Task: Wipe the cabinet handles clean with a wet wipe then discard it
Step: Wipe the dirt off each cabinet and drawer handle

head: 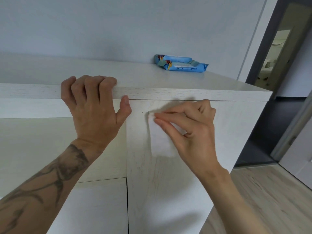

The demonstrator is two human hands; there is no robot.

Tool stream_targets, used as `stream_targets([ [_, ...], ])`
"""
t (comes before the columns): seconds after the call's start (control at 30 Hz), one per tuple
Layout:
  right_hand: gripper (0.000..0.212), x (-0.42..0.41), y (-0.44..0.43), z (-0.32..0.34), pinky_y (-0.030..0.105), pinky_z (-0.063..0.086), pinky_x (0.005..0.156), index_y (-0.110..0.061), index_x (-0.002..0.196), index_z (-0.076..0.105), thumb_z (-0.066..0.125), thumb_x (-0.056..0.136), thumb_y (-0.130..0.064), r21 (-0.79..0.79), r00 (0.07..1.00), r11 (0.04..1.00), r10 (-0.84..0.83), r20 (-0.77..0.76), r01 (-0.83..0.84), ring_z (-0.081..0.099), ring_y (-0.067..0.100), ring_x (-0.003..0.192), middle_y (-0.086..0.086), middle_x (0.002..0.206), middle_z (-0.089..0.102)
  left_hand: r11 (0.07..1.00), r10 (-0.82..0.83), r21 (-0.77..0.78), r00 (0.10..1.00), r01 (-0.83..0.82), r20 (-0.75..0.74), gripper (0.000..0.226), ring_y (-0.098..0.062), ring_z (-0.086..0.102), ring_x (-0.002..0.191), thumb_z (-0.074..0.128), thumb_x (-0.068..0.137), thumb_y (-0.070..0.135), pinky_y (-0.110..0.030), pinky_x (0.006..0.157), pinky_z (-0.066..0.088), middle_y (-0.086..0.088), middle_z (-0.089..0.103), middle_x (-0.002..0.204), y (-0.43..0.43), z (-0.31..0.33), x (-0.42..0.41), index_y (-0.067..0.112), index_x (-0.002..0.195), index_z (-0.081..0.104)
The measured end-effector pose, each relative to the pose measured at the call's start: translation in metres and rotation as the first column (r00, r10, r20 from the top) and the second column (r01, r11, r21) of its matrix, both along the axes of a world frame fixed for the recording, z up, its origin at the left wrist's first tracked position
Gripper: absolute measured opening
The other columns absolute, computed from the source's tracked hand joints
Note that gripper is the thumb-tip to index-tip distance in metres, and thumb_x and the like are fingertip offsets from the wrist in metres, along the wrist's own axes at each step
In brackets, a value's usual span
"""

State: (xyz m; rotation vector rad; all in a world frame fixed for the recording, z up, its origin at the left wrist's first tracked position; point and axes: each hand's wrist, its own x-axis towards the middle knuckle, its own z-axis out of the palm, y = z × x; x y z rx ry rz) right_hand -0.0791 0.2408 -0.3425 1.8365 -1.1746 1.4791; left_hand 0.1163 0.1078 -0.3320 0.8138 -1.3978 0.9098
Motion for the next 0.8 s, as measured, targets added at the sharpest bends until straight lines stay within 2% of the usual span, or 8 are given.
stream_targets([
  [0.13, 0.013, -0.044, 0.017, -0.001, 0.057, 0.041, 0.087, -0.027, 0.108, 0.081, 0.079, 0.095, -0.025, 0.008, 0.998, 0.998, -0.068, 0.012, 0.068, 0.055, 0.026, 0.105, -0.013, 0.111, 0.074, 1.0, 0.007, 0.001, 1.0, -0.007, 0.0, 0.04, -0.035, 0.044, 0.108, 0.047, 0.105, 0.039, -0.051, 0.112, 0.025, -0.019, 0.057, 0.108, 0.001, 0.0, 0.0, 0.003, 0.117, 0.058],
  [0.2, 0.011, -0.059, 0.025, -0.003, 0.057, 0.044, 0.086, -0.026, 0.106, 0.081, 0.078, 0.095, -0.022, 0.013, 0.989, 0.991, -0.135, 0.055, 0.135, 0.055, 0.026, 0.106, -0.012, 0.11, 0.074, 1.0, 0.013, -0.005, 1.0, -0.013, -0.001, 0.04, -0.035, 0.044, 0.108, 0.047, 0.106, 0.039, -0.051, 0.112, 0.025, -0.019, 0.057, 0.108, 0.001, 0.001, -0.001, 0.002, 0.116, 0.058],
  [0.27, 0.013, -0.064, 0.029, -0.006, 0.045, 0.047, 0.09, -0.026, 0.104, 0.079, 0.078, 0.095, -0.016, 0.016, 0.97, 0.981, -0.191, 0.15, 0.191, 0.057, 0.027, 0.106, -0.011, 0.106, 0.073, 1.0, 0.015, -0.008, 1.0, -0.015, -0.001, 0.041, -0.035, 0.044, 0.108, 0.046, 0.106, 0.039, -0.05, 0.113, 0.024, -0.02, 0.056, 0.109, 0.001, 0.001, -0.001, 0.002, 0.116, 0.059],
  [0.33, 0.016, -0.063, 0.031, -0.005, 0.028, 0.048, 0.091, -0.026, 0.104, 0.076, 0.076, 0.096, -0.013, 0.016, 0.937, 0.986, -0.165, 0.306, 0.169, 0.062, 0.024, 0.104, -0.007, 0.103, 0.073, 1.0, 0.006, -0.007, 1.0, -0.006, -0.008, 0.041, -0.036, 0.043, 0.109, 0.046, 0.106, 0.039, -0.048, 0.114, 0.022, -0.019, 0.055, 0.11, 0.002, 0.001, -0.001, 0.001, 0.116, 0.059],
  [0.43, 0.017, -0.052, 0.027, -0.001, 0.013, 0.048, 0.085, -0.02, 0.109, 0.078, 0.073, 0.098, -0.007, 0.033, 0.926, 0.996, -0.094, 0.367, 0.088, 0.066, 0.006, 0.099, -0.005, 0.104, 0.073, 1.0, 0.002, -0.011, 1.0, -0.002, -0.007, 0.041, -0.036, 0.043, 0.109, 0.045, 0.106, 0.039, -0.048, 0.114, 0.022, -0.016, 0.05, 0.112, 0.002, 0.001, -0.002, 0.002, 0.117, 0.059],
  [0.5, 0.02, -0.045, 0.025, 0.0, 0.011, 0.049, 0.086, -0.017, 0.113, 0.079, 0.07, 0.1, -0.005, 0.107, 0.943, 0.994, -0.055, 0.329, 0.021, 0.068, 0.003, 0.103, -0.006, 0.109, 0.074, 1.0, 0.001, -0.007, 1.0, -0.001, -0.004, 0.041, -0.036, 0.043, 0.109, 0.044, 0.106, 0.04, -0.048, 0.114, 0.022, -0.016, 0.05, 0.113, 0.002, 0.002, -0.002, 0.002, 0.117, 0.058],
  [0.63, 0.027, -0.047, 0.028, 0.0, 0.015, 0.051, 0.096, -0.018, 0.119, 0.079, 0.068, 0.1, -0.002, 0.21, 0.928, 0.97, 0.04, 0.369, -0.125, 0.069, 0.011, 0.114, -0.006, 0.118, 0.073, 1.0, 0.0, 0.003, 1.0, 0.0, -0.015, 0.041, -0.036, 0.043, 0.109, 0.045, 0.106, 0.04, -0.05, 0.113, 0.023, -0.017, 0.052, 0.112, 0.002, 0.0, -0.003, 0.002, 0.117, 0.058],
  [0.8, 0.024, -0.046, 0.032, -0.008, 0.013, 0.049, 0.095, -0.016, 0.117, 0.08, 0.073, 0.097, -0.005, 0.171, 0.955, 0.984, -0.003, 0.297, -0.05, 0.067, 0.008, 0.115, -0.005, 0.116, 0.072, 1.0, -0.001, 0.012, 1.0, 0.002, -0.016, 0.041, -0.036, 0.043, 0.109, 0.044, 0.106, 0.039, -0.05, 0.113, 0.023, -0.019, 0.053, 0.112, 0.004, 0.001, -0.003, 0.001, 0.117, 0.058],
])
